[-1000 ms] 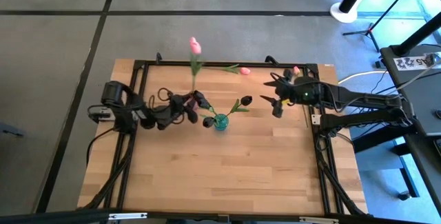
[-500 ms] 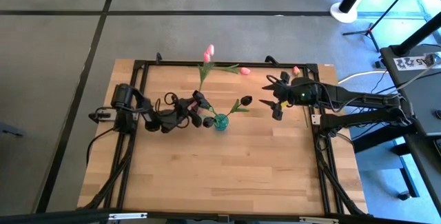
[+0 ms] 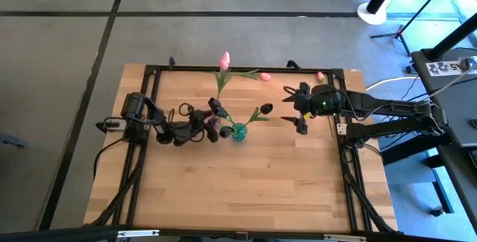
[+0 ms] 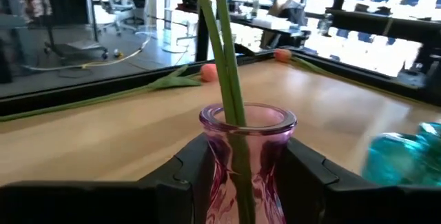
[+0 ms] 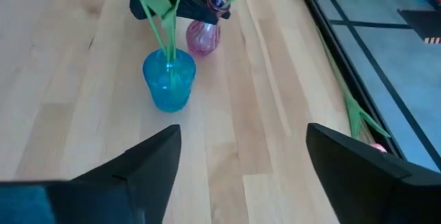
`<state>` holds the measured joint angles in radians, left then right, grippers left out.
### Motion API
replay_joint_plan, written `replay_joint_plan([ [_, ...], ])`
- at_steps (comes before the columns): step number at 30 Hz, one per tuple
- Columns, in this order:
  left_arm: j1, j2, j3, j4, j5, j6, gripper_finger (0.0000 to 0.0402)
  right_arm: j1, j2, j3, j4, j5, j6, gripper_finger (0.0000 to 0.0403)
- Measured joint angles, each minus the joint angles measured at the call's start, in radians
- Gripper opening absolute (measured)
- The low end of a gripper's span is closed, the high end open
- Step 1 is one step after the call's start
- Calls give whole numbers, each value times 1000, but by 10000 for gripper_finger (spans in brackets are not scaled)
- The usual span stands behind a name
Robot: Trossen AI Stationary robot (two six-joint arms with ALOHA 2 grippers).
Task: Sort flowers into vase by color
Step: Adjust the pink vase
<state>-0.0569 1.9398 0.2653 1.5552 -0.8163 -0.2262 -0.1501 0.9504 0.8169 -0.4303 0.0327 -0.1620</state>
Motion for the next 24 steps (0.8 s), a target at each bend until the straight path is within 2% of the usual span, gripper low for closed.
replay_joint_plan([
  [6, -40, 62, 30, 15, -7, 1, 127, 0, 0, 0, -15, -3, 0, 334],
  [14, -64, 70, 30, 14, 7, 54, 130, 0, 0, 0, -16, -18, 7, 335],
  [24, -78, 67, -14, 14, 33, 47, 178, -1, 0, 0, -16, -18, 62, 335],
])
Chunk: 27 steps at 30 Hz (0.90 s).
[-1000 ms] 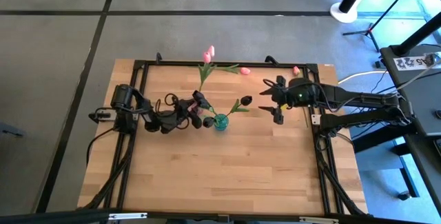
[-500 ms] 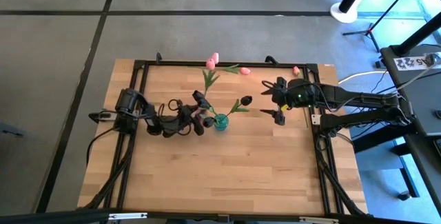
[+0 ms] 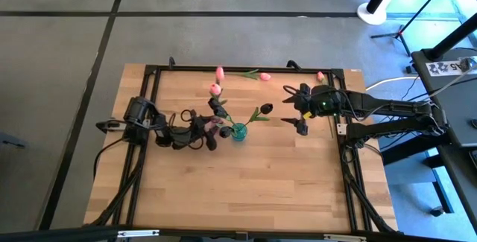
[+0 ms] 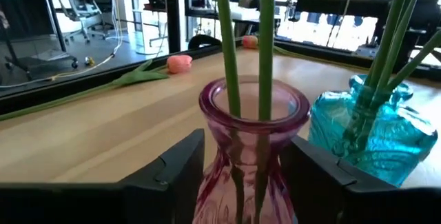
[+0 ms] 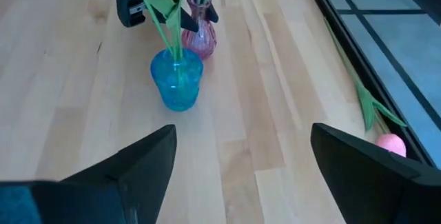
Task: Sort flowers into vase by color
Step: Adjust the pink vase
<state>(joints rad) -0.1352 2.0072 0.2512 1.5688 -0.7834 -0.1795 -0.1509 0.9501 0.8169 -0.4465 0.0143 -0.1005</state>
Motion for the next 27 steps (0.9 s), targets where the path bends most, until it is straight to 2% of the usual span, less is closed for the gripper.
replay_joint_plan([
  [9, 4, -75, -49, -30, 33, 21, 207, 0, 16, 0, 4, -24, 18, 335],
  [21, 3, -80, -48, -16, 61, 29, 209, 0, 119, 0, 52, -26, 15, 335],
  [27, 4, -153, -47, -123, 72, 3, 209, 0, 172, 0, 52, -26, 14, 335],
])
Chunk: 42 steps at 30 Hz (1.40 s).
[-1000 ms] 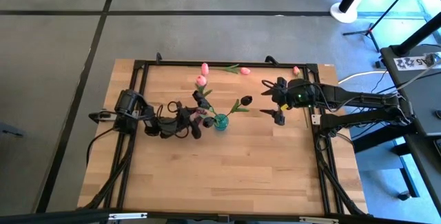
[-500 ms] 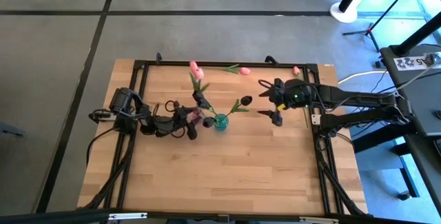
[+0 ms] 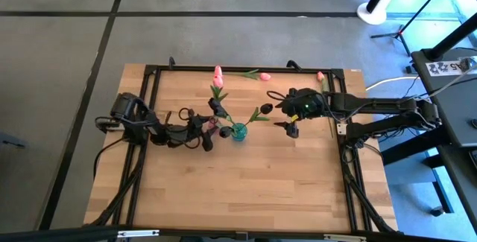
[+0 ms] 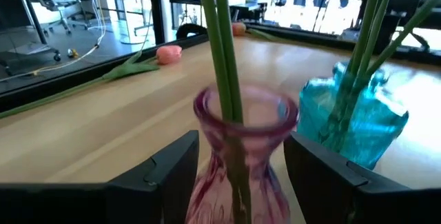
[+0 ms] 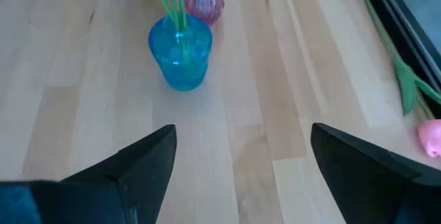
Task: Sort flowers into vase by color
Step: Adjust the pink vase, then put the left pink tulip into the pink vase
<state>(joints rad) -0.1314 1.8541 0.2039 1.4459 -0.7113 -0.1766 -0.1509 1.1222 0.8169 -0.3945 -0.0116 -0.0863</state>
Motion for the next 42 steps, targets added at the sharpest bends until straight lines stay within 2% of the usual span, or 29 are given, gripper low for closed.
replay_joint_plan([
  [17, -41, -333, 0, -440, 0, -48, 209, 0, 23, 0, 1, 20, 15, 335],
  [23, -42, -419, 0, -594, -8, -92, 209, -15, 23, 0, 0, 20, 83, 335],
  [28, -67, -505, 0, -698, -4, -60, 209, -35, 43, 0, 21, 76, 117, 335],
  [31, -86, -575, 0, -805, -3, -71, 209, -83, 84, 0, 45, 114, 157, 335],
  [35, -125, -675, 0, -929, 1, -109, 207, -180, 153, 0, 71, 95, 109, 335],
  [38, -165, -754, 0, -1005, 30, -135, 207, -271, 219, 0, 170, 90, 90, 335],
  [42, -217, -844, 0, -1023, 69, -163, 207, -403, 329, 0, 323, 88, 101, 335],
])
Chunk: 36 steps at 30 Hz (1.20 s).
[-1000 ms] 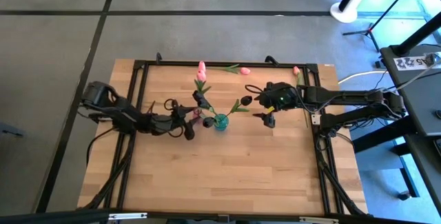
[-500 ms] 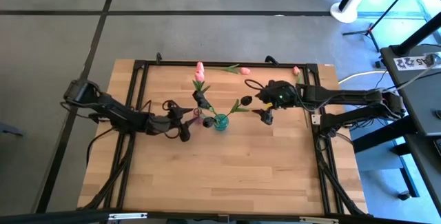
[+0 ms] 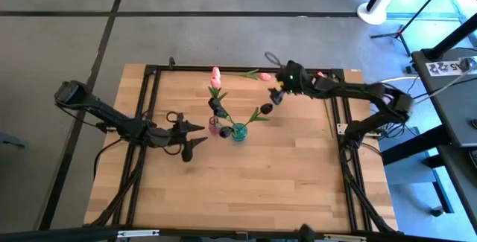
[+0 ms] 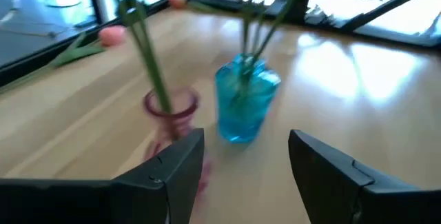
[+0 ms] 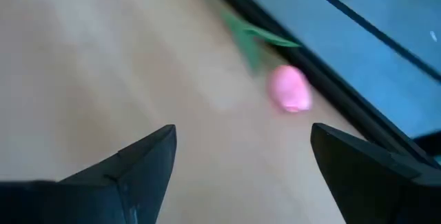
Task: Sort flowers into vase by color
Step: Put the left pink tulip into the pink vase
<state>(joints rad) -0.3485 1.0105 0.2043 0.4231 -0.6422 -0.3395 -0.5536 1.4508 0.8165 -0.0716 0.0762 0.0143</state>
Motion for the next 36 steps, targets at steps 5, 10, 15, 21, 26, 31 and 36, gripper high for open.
replay_joint_plan([
  [5, -68, -80, 0, -4, 6, -25, 207, -112, 154, 8, 131, -104, 59, 334],
  [10, -89, -111, 0, -4, -25, -26, 207, -123, 307, 107, 132, -121, 105, 305],
  [15, -89, -111, 0, -4, -29, -72, 207, -140, 413, 230, 82, -64, 172, 253],
  [21, -98, -110, 0, -10, -30, -104, 207, -164, 510, 340, 10, -26, 160, 208],
  [26, -50, -138, 17, -129, -58, -110, 206, -174, 567, 392, -33, -100, 132, 182],
  [31, 95, -239, 145, -564, 108, -156, 193, -162, 574, 400, -45, -177, 61, 145],
  [36, 270, -289, 286, -903, 139, -87, 173, -131, 574, 400, -58, -279, -59, 88],
])
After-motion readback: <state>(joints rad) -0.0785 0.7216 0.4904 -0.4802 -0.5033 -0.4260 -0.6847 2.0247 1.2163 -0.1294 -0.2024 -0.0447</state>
